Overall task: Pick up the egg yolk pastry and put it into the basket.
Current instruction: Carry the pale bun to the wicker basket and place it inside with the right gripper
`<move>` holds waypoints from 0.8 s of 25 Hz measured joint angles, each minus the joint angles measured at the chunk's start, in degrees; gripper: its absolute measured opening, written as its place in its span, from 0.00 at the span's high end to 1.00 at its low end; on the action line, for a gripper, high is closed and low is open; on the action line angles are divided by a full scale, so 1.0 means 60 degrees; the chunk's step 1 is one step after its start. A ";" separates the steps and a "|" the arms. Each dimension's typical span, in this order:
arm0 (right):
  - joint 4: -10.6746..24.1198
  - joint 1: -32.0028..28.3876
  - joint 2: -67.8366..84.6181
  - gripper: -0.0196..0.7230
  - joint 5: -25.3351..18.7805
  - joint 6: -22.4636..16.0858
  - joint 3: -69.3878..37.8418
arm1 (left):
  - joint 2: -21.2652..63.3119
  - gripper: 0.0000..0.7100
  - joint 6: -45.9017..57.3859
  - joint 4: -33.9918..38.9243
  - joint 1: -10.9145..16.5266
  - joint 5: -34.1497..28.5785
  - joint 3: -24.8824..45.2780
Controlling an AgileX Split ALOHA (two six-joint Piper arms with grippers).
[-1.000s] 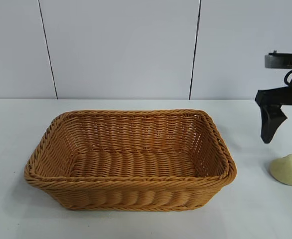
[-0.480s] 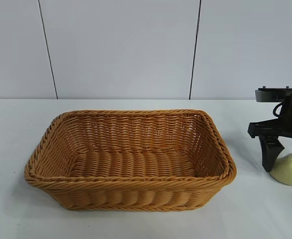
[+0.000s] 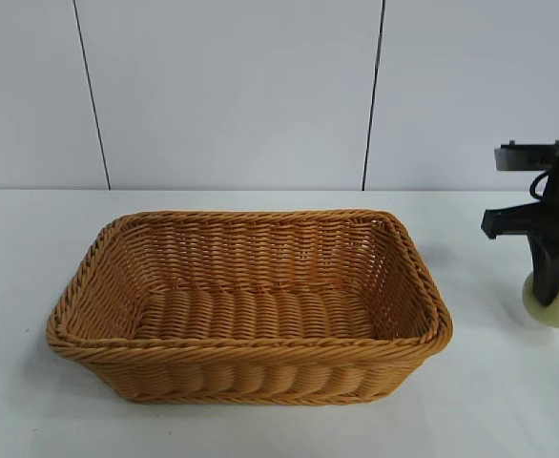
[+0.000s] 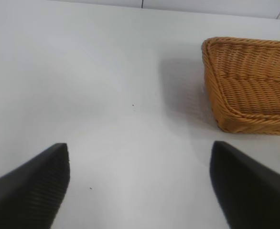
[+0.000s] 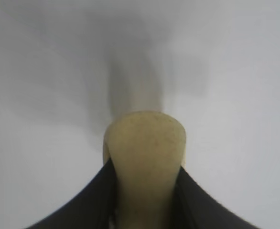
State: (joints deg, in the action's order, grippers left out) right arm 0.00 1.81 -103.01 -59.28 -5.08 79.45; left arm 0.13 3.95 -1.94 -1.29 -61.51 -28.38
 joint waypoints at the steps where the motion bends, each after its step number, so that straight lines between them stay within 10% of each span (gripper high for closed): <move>1: 0.0000 0.0021 0.0083 0.70 -0.0137 0.0000 0.0205 | 0.0000 0.18 0.0000 0.0000 0.0000 0.0000 0.0000; 20: -0.0831 0.4631 0.0163 0.70 0.0567 -0.0747 0.0710 | 0.0000 0.18 0.0000 0.0022 0.0000 0.0029 0.0000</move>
State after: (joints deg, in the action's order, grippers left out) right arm -4.99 29.60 -102.03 -55.88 -9.56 83.71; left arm 0.13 3.95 -1.81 -1.29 -61.33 -28.38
